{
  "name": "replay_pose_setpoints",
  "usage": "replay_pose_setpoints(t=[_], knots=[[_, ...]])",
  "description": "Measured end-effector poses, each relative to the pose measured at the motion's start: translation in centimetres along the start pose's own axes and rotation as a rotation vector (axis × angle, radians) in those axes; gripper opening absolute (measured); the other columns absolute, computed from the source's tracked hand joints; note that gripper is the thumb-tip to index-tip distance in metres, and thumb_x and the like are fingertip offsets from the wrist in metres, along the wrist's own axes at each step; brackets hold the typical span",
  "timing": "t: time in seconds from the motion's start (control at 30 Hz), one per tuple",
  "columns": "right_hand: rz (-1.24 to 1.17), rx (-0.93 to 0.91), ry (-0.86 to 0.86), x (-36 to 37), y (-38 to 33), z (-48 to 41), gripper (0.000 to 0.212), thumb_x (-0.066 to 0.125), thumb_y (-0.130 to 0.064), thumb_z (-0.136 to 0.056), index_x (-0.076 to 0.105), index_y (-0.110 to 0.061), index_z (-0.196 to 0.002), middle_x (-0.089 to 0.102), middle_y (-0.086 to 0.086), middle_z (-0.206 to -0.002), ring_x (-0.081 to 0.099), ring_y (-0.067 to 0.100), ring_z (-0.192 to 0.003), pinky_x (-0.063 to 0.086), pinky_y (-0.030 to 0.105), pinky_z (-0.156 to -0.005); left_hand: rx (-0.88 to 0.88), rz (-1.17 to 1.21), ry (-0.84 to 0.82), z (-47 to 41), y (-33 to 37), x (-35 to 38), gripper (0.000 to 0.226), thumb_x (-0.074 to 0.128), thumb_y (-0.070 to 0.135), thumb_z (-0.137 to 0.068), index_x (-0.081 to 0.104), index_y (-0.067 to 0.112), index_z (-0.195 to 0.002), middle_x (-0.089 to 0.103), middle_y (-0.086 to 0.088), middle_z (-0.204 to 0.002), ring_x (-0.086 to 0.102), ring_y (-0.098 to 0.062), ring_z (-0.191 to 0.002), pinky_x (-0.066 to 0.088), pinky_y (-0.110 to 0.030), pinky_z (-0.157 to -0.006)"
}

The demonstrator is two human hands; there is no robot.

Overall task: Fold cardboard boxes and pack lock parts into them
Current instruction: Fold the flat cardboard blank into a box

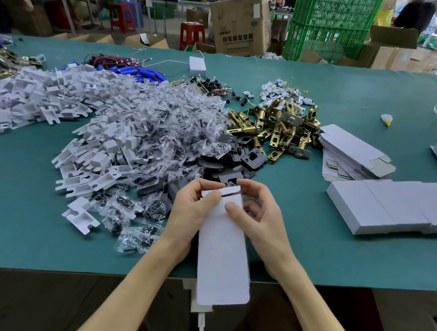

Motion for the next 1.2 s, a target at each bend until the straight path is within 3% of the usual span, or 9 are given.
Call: replay_pose_setpoints(t=[0.07,0.17,0.4,0.57,0.8,0.97,1.1,1.2], knots=[[-0.02,0.016,0.011,-0.3,0.2,0.0,0.038,0.077,-0.017,-0.091,0.06,-0.02,-0.124,0.064,0.004,-0.122,0.068,0.031,-0.104,0.059,0.053,-0.088,-0.01,0.032,0.017,-0.1,-0.1,-0.1,0.019,0.068,0.013,-0.088,0.066,0.004,-0.105,0.073,-0.016,-0.091,0.066,-0.027,-0.072,0.057,-0.038,-0.062],[-0.031,0.024,0.017,-0.5,0.3,0.0,0.038,0.077,-0.024,-0.087,0.063,-0.018,-0.121,0.068,0.004,-0.119,0.068,0.032,-0.105,0.058,0.053,-0.089,-0.026,0.028,0.016,-0.2,-0.4,-0.2,0.023,0.069,0.019,-0.082,0.067,0.006,-0.1,0.072,-0.019,-0.093,0.063,-0.028,-0.075,0.054,-0.039,-0.066],[-0.064,0.016,0.027,-0.7,0.4,0.0,0.032,0.073,-0.025,-0.086,0.066,-0.017,-0.117,0.07,0.007,-0.115,0.067,0.038,-0.102,0.058,0.051,-0.083,-0.016,0.022,-0.046,-0.3,-0.4,0.0,0.011,0.072,0.021,-0.082,0.069,0.012,-0.088,0.07,-0.013,-0.085,0.059,-0.021,-0.069,0.049,-0.034,-0.064],[-0.068,0.011,0.035,-0.9,0.4,0.0,0.031,0.071,-0.024,-0.087,0.067,-0.016,-0.115,0.07,0.005,-0.111,0.067,0.02,-0.09,0.057,0.036,-0.077,0.014,-0.004,-0.043,-0.1,0.0,0.1,0.005,0.073,0.023,-0.082,0.07,0.02,-0.079,0.071,-0.012,-0.09,0.058,-0.022,-0.075,0.049,-0.035,-0.066],[-0.049,0.022,0.038,-1.0,0.4,-0.1,0.033,0.073,-0.027,-0.084,0.067,-0.014,-0.115,0.072,0.005,-0.107,0.069,0.015,-0.089,0.058,0.029,-0.073,0.062,-0.024,-0.02,0.1,0.6,0.0,0.006,0.074,0.022,-0.082,0.071,0.022,-0.076,0.073,-0.014,-0.095,0.057,-0.026,-0.081,0.047,-0.042,-0.074],[-0.077,0.055,0.04,-0.9,0.9,-0.1,0.034,0.078,-0.022,-0.086,0.061,-0.013,-0.114,0.069,0.01,-0.109,0.07,0.018,-0.087,0.059,0.035,-0.072,0.079,-0.064,0.017,0.3,0.7,0.1,0.015,0.071,0.025,-0.082,0.068,0.01,-0.087,0.071,-0.012,-0.087,0.057,-0.025,-0.076,0.047,-0.039,-0.07],[-0.05,0.076,0.061,-1.0,1.1,0.0,0.032,0.082,-0.023,-0.087,0.059,-0.01,-0.106,0.07,0.004,-0.085,0.071,0.017,-0.074,0.057,0.032,-0.061,0.063,-0.068,0.033,0.4,0.7,0.0,0.022,0.071,0.027,-0.082,0.069,0.008,-0.092,0.07,-0.013,-0.084,0.059,-0.026,-0.075,0.048,-0.039,-0.069],[-0.045,0.068,0.072,-1.1,1.0,0.0,0.031,0.082,-0.023,-0.087,0.061,-0.007,-0.103,0.072,0.003,-0.08,0.071,0.016,-0.072,0.056,0.028,-0.058,0.055,-0.052,0.026,0.4,0.6,-0.1,0.019,0.072,0.026,-0.082,0.069,0.009,-0.089,0.07,-0.014,-0.084,0.059,-0.026,-0.075,0.048,-0.041,-0.07]])
Point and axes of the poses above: each hand's wrist, its own z-axis away from the middle knuckle, its own x-axis out of the palm, y = z × x, the point moved 7 cm from there along -z, towards the middle knuckle
